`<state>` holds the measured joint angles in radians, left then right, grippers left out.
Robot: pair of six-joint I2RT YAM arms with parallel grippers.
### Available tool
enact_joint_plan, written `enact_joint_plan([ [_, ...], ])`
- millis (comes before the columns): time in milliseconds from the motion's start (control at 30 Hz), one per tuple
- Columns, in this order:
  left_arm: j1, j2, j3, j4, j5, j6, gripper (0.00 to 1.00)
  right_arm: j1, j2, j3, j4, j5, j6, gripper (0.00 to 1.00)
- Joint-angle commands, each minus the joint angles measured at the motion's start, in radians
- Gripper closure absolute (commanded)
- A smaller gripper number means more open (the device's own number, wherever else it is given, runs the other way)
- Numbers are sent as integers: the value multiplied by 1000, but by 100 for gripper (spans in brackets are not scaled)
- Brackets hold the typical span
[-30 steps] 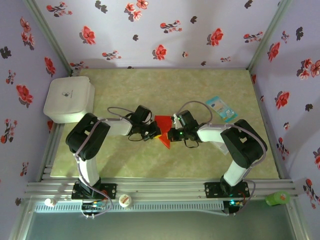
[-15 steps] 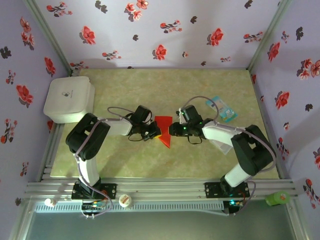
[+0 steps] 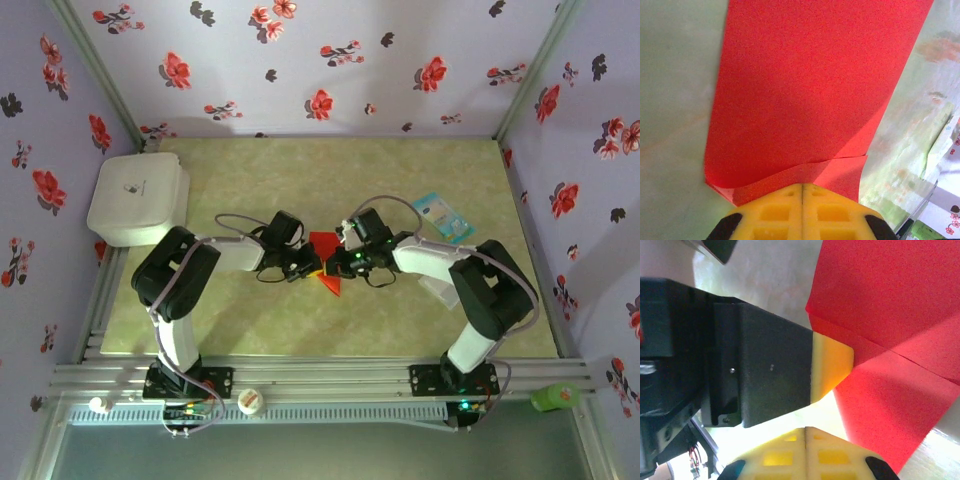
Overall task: Fold a paper plane with a square sheet of paper (pick it up from the middle)
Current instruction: Third fold the triangle at the center of the table.
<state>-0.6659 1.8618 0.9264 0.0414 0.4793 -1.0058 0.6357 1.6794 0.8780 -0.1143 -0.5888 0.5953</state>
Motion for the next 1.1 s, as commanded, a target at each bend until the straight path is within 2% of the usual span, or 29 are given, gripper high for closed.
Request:
enact_joint_plan([
  [0,-5,35,-11,-72,-54,34,100,16,40,36,-58,-11,-8,95],
  [567,-4,37,-11,-70,-55,33,100,38,107,43,-131,48,-43,95],
  [1067,-3,38,-17,-67,-55,33,100,43,9,28,-133,52,-23,94],
])
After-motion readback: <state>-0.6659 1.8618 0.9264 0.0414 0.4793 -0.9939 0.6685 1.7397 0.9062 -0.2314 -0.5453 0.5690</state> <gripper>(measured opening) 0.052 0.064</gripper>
